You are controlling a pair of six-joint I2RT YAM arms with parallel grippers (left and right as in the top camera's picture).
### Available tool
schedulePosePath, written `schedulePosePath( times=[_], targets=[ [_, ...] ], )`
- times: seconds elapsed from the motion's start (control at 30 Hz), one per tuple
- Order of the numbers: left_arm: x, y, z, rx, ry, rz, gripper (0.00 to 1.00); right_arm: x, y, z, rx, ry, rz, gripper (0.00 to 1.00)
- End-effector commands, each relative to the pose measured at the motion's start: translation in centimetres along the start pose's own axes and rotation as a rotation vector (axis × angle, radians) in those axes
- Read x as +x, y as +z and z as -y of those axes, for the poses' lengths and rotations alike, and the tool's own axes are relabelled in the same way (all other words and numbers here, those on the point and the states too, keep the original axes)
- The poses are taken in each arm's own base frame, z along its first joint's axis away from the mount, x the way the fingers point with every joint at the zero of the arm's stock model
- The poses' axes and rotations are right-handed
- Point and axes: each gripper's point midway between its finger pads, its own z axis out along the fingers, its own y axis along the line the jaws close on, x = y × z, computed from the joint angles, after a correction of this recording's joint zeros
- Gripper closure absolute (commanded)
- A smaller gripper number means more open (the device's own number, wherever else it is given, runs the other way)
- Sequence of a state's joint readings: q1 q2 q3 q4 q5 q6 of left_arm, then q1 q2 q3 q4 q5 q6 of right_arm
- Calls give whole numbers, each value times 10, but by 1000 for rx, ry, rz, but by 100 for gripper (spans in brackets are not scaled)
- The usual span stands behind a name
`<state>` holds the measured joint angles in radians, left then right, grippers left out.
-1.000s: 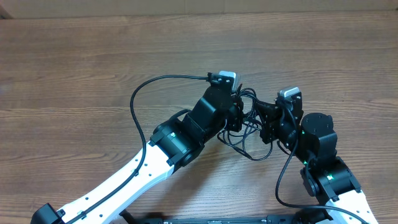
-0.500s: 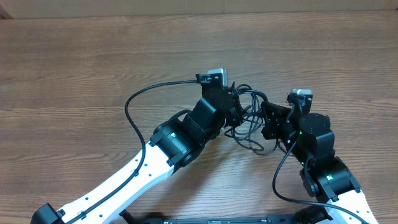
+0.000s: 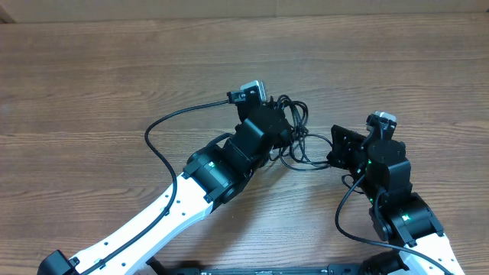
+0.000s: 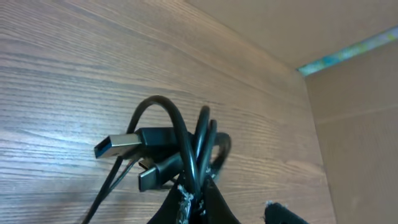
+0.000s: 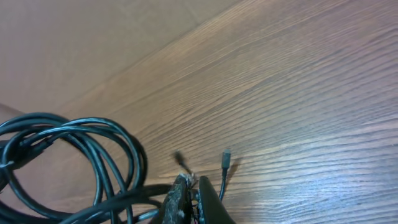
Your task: Untangle cables
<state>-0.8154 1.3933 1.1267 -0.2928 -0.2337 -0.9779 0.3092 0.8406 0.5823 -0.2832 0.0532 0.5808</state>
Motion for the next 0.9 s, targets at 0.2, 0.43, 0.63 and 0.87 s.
schedulePosePath(
  times=[0.2, 0.43, 0.63, 0.87],
  targets=[
    [-8, -6, 12, 48, 293, 10, 96, -8, -2, 0, 11, -138, 31, 86],
    [35, -16, 42, 319, 800, -147, 96, 4, -3, -13, -72, -363, -23, 37],
    [44, -21, 53, 407, 885, -160, 96, 17, -5, -27, -177, -477, -73, 36],
    [43, -21, 52, 406, 891, -157, 96, 19, -6, -29, -193, -479, -78, 61]
  ],
)
